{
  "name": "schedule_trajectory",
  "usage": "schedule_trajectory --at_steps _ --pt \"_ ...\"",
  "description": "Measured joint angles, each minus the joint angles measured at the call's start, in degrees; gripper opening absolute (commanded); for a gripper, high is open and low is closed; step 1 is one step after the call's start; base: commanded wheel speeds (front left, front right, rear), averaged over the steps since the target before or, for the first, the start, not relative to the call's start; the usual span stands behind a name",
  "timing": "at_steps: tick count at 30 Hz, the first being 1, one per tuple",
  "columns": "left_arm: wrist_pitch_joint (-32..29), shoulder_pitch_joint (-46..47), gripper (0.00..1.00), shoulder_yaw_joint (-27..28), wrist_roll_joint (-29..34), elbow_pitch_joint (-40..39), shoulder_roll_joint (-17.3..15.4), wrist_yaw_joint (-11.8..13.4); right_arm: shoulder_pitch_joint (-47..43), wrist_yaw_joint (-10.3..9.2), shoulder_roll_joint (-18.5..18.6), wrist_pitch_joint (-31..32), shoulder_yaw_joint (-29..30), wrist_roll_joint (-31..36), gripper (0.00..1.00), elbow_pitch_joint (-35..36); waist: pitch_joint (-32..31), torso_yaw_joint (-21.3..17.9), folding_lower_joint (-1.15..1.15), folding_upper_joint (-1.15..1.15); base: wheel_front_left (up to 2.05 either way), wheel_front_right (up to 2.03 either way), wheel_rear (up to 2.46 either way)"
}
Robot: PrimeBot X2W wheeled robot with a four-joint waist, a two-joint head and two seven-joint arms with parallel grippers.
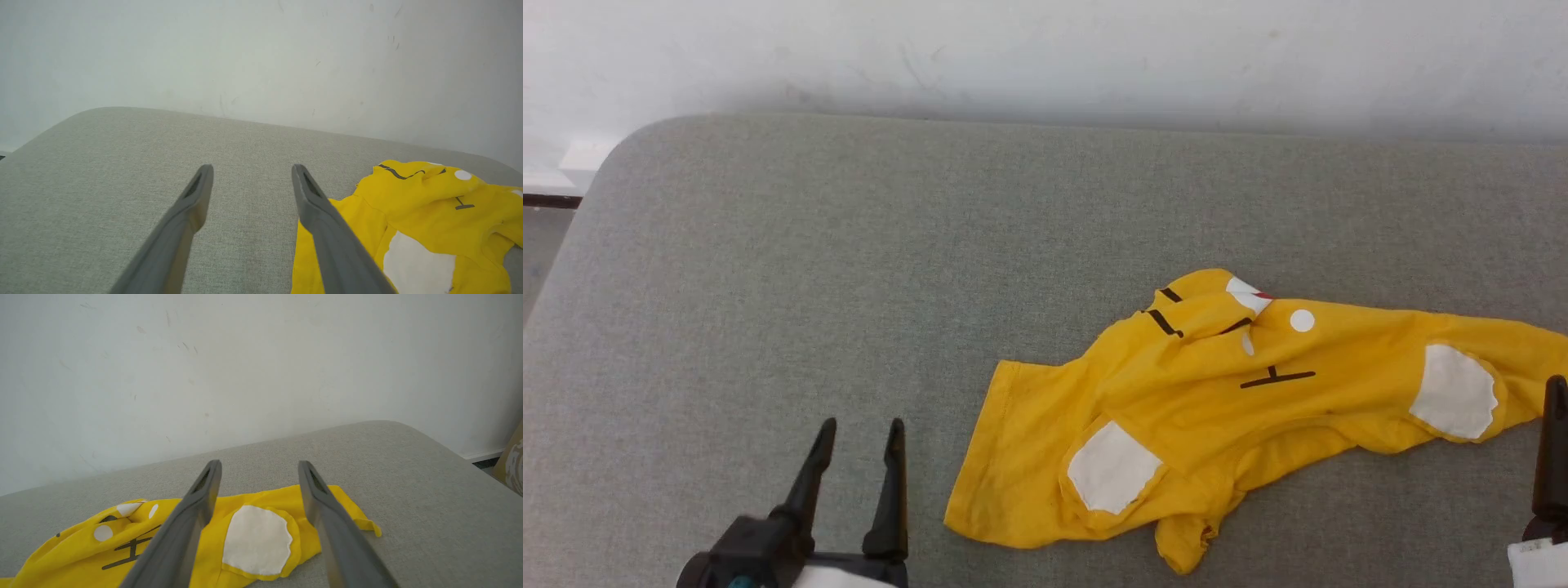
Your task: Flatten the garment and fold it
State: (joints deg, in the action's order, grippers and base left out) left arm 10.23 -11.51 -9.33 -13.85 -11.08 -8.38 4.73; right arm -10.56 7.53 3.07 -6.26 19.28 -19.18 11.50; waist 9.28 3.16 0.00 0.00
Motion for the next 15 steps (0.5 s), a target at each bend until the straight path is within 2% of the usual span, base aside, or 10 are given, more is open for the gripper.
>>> schedule_trajectory --at_steps 3,9,15 --pt "-7.4 0.8 1.00 -1.3 -0.6 0.4 -0.4 -0.2 0.9 0.00 0.0 0.0 -0.2 0.0 1.00 0.1 0.8 0.2 0.00 0.00 0.00 0.00 0.00" --pt "-21.2 3.8 1.00 -4.9 -1.3 2.0 -2.5 -2.3 1.9 0.00 0.0 0.2 -1.5 -0.1 1.00 -0.2 2.5 1.2 0.00 0.00 0.00 0.00 0.00" --pt "-29.2 5.5 1.00 -7.4 -2.4 3.8 -3.1 -3.7 2.8 0.00 0.0 0.2 -2.0 -0.5 1.00 -0.5 4.6 1.9 0.01 0.00 0.00 0.00 0.00"
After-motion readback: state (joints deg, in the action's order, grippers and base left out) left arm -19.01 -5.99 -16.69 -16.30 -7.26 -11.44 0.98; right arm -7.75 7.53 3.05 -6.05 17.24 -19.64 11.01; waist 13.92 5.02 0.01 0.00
